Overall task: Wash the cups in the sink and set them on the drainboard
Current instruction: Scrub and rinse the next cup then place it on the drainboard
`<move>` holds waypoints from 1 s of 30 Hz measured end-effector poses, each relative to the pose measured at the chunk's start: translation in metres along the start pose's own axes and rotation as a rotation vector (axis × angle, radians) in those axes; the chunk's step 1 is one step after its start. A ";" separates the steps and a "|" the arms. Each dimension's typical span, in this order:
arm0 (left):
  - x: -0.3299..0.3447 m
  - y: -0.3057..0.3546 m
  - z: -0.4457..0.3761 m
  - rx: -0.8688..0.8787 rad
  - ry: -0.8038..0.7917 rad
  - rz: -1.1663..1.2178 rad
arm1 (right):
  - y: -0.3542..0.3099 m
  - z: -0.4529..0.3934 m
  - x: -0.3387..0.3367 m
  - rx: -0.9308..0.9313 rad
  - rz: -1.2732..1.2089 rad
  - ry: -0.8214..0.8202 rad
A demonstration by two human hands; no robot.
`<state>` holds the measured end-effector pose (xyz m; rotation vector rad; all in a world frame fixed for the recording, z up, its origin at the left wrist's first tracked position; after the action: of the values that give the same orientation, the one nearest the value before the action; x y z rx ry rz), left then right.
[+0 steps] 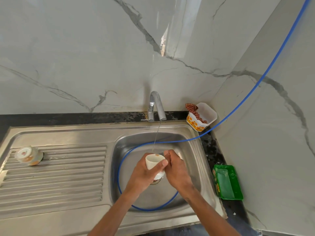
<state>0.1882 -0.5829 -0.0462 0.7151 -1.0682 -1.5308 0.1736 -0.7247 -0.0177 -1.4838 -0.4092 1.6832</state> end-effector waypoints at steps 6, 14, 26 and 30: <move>0.006 -0.005 0.002 0.146 -0.136 0.072 | 0.005 -0.005 -0.003 0.129 -0.098 0.070; -0.001 -0.016 -0.006 0.184 0.241 0.221 | 0.022 0.022 0.048 0.603 -0.928 -0.030; 0.012 -0.022 -0.010 0.251 0.161 0.068 | 0.023 0.034 0.048 0.732 -1.372 -0.424; 0.001 -0.037 -0.044 0.106 0.242 0.145 | 0.050 0.039 0.021 0.740 -1.301 -0.323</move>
<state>0.2106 -0.5943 -0.0981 0.8539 -1.0004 -1.2369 0.1200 -0.7282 -0.0578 -0.1928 -0.6317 0.7925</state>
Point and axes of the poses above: each hand's wrist, its own z-axis away from the middle knuckle, its own x-axis out of the palm, y = z × x, the point moved 5 cm from there along -z, towards the middle knuckle, and after that the axes turned 7 degrees about z, right-handed, at the moved point
